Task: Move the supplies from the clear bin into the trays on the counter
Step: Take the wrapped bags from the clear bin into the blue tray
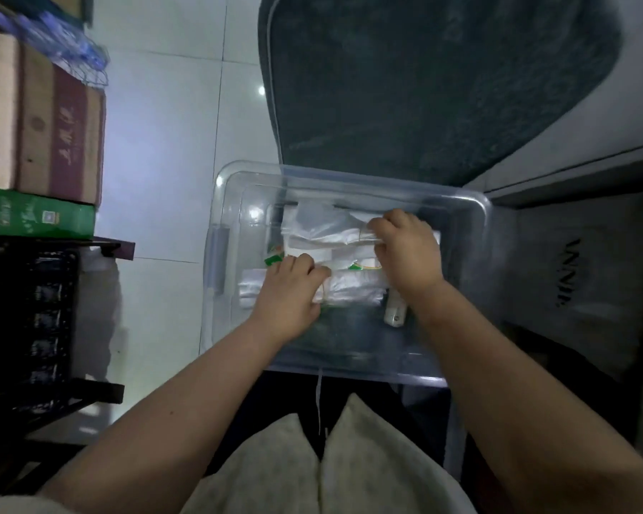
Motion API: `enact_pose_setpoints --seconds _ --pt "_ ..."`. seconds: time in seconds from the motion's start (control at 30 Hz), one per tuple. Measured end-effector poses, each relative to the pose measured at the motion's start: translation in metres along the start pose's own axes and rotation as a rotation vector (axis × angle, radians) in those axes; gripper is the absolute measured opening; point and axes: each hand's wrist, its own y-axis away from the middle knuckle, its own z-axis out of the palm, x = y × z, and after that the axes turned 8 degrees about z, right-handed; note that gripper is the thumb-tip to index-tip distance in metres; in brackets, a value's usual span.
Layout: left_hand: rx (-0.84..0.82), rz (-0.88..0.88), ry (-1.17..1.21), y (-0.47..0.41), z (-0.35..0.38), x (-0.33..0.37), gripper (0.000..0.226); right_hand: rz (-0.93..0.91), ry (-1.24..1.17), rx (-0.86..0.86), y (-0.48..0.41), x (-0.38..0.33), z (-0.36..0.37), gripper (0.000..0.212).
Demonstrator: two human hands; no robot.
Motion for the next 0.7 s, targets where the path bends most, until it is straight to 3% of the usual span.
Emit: enact_pose_setpoints --seconds 0.23,0.43,0.7 --pt "0.001 0.258 -0.096 0.014 -0.045 0.045 0.054 0.163 -0.122 0.158 0.065 -0.007 -0.061 0.032" --pt "-0.014 0.45 -0.117 0.059 -0.054 0.038 0.056 0.375 -0.133 0.35 0.148 -0.046 -0.051 0.034" --pt "-0.172 0.879 -0.203 0.122 -0.055 0.068 0.053 0.799 -0.183 0.523 0.301 -0.108 -0.033 0.033"
